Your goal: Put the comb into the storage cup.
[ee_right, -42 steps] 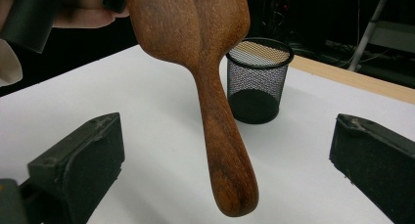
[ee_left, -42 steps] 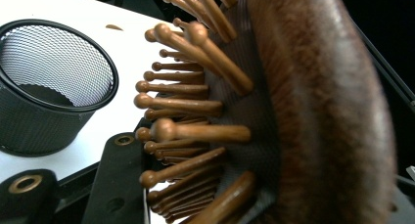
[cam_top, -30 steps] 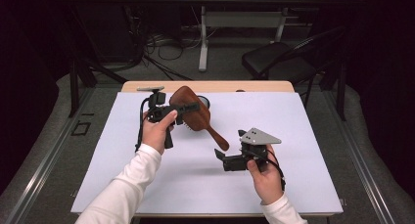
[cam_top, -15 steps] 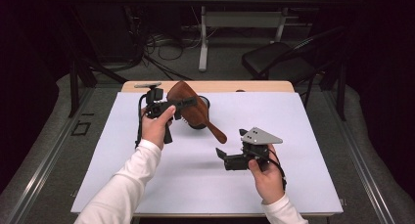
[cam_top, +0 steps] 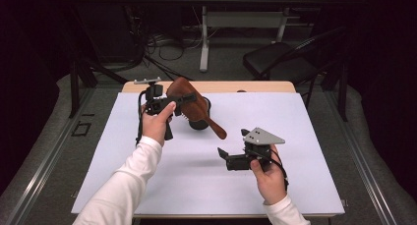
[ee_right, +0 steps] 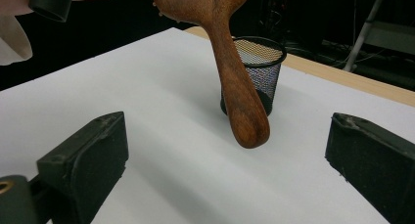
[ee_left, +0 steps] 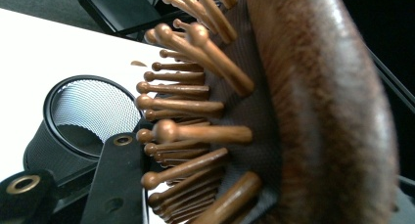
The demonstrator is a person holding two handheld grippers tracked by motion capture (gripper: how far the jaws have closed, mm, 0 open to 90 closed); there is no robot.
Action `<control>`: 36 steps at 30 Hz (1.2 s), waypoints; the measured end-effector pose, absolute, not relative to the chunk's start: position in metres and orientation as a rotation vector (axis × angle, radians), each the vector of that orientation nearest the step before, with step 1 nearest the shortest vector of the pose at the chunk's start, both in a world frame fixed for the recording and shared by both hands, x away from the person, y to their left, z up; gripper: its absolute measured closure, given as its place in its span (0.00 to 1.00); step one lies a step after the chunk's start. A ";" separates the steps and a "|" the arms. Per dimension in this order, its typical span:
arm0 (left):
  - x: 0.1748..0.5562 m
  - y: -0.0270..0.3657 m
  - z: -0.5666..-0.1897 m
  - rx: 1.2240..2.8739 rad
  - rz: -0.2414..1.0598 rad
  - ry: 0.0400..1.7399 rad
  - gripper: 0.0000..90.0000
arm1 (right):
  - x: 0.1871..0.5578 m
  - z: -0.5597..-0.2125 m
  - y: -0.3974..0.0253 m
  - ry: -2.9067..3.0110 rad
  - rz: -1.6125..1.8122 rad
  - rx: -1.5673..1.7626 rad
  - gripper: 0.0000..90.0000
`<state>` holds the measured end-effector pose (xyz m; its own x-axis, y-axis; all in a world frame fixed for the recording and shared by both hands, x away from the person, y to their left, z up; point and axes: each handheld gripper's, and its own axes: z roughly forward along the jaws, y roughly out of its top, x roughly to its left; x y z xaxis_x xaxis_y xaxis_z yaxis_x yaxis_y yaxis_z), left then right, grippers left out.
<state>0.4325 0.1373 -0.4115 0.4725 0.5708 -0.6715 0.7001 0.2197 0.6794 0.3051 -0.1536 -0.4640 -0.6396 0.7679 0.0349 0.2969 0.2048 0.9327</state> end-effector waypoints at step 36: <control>0.451 0.154 -0.382 1.390 0.002 1.266 0.55 | 0.306 -0.462 -0.159 2.022 1.420 0.996 0.02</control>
<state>0.4513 0.1538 -0.3818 0.4085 0.6507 -0.6401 0.6484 0.2867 0.7052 0.3064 -0.1593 -0.4623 -0.6242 0.7808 0.0277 0.2913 0.1997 0.9356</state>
